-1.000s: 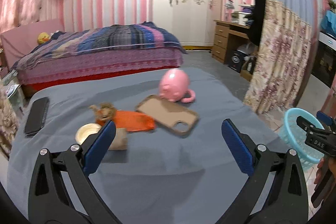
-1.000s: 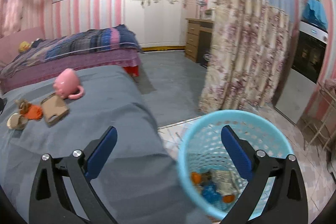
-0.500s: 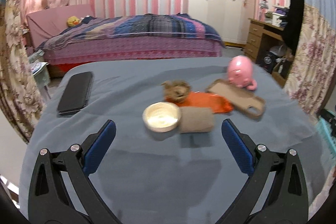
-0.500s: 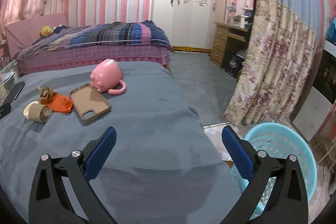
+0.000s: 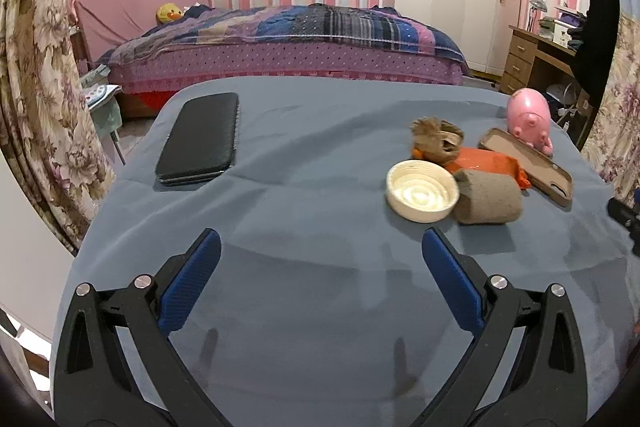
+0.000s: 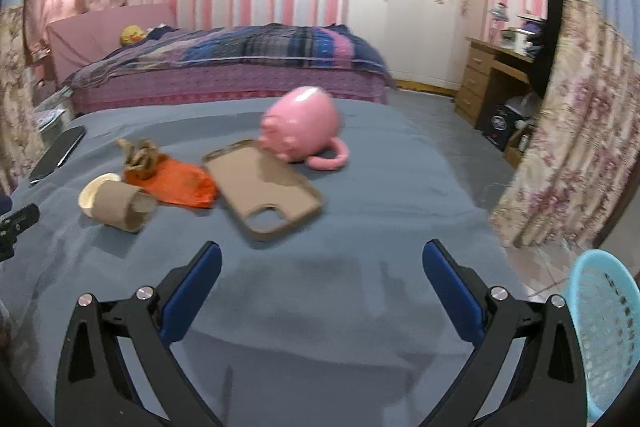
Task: Collect trash
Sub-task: 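Move both open tools back over the remaining trash on the table, then grasp the brown cardboard tube with the right tool, then grasp the white round lid with the left tool while the right tool holds the tube, then carry the white lid and cardboard tube in both tools over the blue basket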
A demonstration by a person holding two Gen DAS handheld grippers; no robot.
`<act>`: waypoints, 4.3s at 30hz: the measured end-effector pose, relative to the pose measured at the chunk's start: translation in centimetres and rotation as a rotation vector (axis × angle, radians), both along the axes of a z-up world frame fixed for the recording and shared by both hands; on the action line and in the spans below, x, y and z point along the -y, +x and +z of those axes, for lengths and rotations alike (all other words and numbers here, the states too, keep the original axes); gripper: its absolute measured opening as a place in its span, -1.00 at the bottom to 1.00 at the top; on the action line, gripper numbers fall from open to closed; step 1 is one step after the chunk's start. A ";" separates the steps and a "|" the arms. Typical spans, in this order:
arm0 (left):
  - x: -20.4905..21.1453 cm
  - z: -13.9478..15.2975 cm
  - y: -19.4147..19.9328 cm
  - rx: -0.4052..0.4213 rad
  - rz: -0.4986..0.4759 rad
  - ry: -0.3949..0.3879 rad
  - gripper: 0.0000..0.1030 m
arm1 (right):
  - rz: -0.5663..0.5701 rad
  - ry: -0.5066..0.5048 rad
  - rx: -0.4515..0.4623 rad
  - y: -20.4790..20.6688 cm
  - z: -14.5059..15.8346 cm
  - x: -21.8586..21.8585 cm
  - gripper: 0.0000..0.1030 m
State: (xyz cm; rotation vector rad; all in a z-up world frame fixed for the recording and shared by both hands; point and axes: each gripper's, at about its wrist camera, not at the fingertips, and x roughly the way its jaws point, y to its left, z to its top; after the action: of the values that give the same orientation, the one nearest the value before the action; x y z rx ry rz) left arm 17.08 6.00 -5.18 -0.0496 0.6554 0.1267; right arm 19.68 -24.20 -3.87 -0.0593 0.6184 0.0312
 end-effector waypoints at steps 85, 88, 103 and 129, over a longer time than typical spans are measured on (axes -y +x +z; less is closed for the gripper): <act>8.8 -1.4 5.5 -0.158 -0.120 -0.058 0.17 | 0.098 0.054 -0.047 1.0 -0.2 1.6 0.01; 9.8 -0.6 3.7 -0.129 -0.140 -0.042 0.17 | 0.100 0.050 -0.043 0.0 0.1 1.8 0.01; 15.8 2.4 -1.9 -0.048 -0.243 -0.020 0.17 | 0.038 0.055 -0.020 -5.5 1.1 6.3 0.01; 27.0 5.4 -3.9 0.024 -0.420 0.017 0.17 | -0.199 0.062 0.056 -10.6 3.1 19.7 0.01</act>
State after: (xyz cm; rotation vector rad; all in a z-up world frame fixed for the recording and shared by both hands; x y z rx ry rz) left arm 13.18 -20.97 0.18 0.1033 0.6282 -0.2724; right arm 9.09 -43.93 -0.80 0.0609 0.5642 -0.1434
